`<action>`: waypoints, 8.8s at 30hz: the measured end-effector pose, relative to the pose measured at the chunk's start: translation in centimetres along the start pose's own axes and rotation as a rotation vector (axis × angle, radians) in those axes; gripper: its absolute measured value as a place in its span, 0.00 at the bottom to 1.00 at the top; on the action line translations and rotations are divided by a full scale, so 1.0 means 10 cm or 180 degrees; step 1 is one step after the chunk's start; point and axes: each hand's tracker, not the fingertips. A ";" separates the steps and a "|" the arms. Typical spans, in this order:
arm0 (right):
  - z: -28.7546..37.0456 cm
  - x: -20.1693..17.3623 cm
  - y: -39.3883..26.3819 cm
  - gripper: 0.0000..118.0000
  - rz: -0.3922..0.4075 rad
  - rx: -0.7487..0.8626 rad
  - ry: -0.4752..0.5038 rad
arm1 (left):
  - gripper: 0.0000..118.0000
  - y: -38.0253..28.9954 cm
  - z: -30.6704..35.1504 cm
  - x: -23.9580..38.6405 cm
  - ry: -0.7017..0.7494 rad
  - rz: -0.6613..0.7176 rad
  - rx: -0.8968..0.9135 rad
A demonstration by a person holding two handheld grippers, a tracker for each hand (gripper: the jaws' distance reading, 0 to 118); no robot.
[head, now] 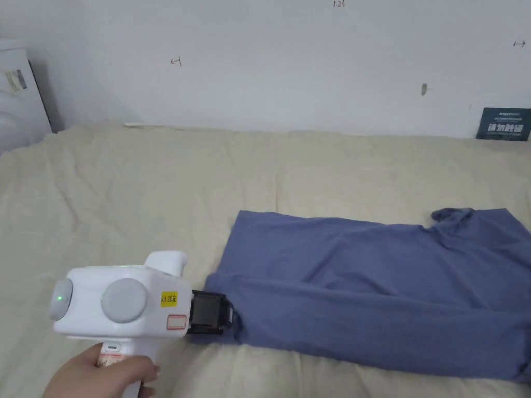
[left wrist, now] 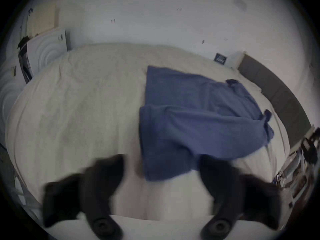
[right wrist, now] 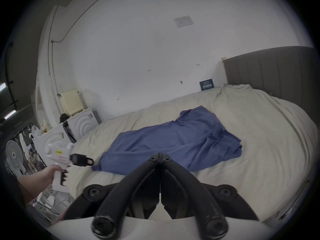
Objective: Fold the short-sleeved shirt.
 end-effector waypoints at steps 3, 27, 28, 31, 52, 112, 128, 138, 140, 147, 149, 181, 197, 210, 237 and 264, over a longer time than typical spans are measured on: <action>-0.10 0.05 -0.02 0.00 -0.0147 -0.0104 0.0147 | 1.00 0.09 -0.21 -0.07 0.0224 0.0032 -0.0059; -0.22 0.36 0.27 0.00 0.0402 -0.0350 0.0068 | 0.08 -0.03 -0.35 0.65 0.0640 -0.1554 -0.0462; -0.25 0.48 0.39 0.00 0.0544 -0.0410 -0.0044 | 0.08 -0.01 -0.33 0.62 0.0613 -0.1499 -0.0475; -0.46 0.92 0.77 0.31 0.0628 -0.0786 -0.0507 | 0.08 0.06 -0.31 0.54 0.0469 -0.1189 -0.0467; -1.65 2.02 0.78 0.14 -0.0522 -0.2247 -0.0995 | 0.08 0.09 -0.26 0.37 0.0146 -0.0476 -0.0485; 0.18 0.48 0.51 0.00 0.0005 -0.0537 -0.0285 | 0.00 -0.80 1.50 0.65 -0.0508 -0.0263 0.1143; -0.34 0.18 0.55 0.00 0.0356 -0.0598 -0.0250 | 0.00 1.91 -0.31 0.44 -0.0287 -0.0460 0.0270; -0.73 0.29 0.55 0.00 0.0216 -0.0765 -0.0242 | 0.93 2.18 -1.57 0.28 -0.0024 -0.0380 -0.0282; -0.81 0.29 0.49 0.00 0.0180 -0.0831 -0.0215 | 0.93 2.19 -1.68 0.22 -0.0069 -0.0291 -0.0389; -0.94 0.43 0.26 0.00 0.0153 -0.1051 -0.0171 | 0.92 2.03 -1.73 0.28 0.0048 -0.0660 -0.0653; -0.95 0.43 0.23 0.00 0.0144 -0.1080 -0.0164 | 0.86 2.02 -1.73 0.31 0.0057 -0.0682 -0.0694; -3.62 2.02 1.42 0.34 0.0370 -0.2348 -0.1566 | 0.03 1.61 -1.19 0.67 0.0165 -0.1523 -0.0286; -2.26 1.66 2.01 0.00 0.0063 -0.1700 -0.0910 | 0.03 1.51 -0.55 0.47 -0.0041 -0.0949 -0.0053; -0.08 1.56 1.55 0.00 -0.0452 -0.1543 -0.0619 | 0.03 0.40 0.88 0.18 -0.0424 -0.0774 0.0111; 0.56 0.75 0.69 0.82 -0.0037 -0.0090 -0.0611 | 1.00 -0.71 1.31 0.42 -0.0189 -0.0784 0.0604; 0.35 -0.67 0.27 0.00 0.0627 0.0199 -0.0025 | 0.12 -0.28 0.93 -0.73 -0.1376 0.0637 0.0118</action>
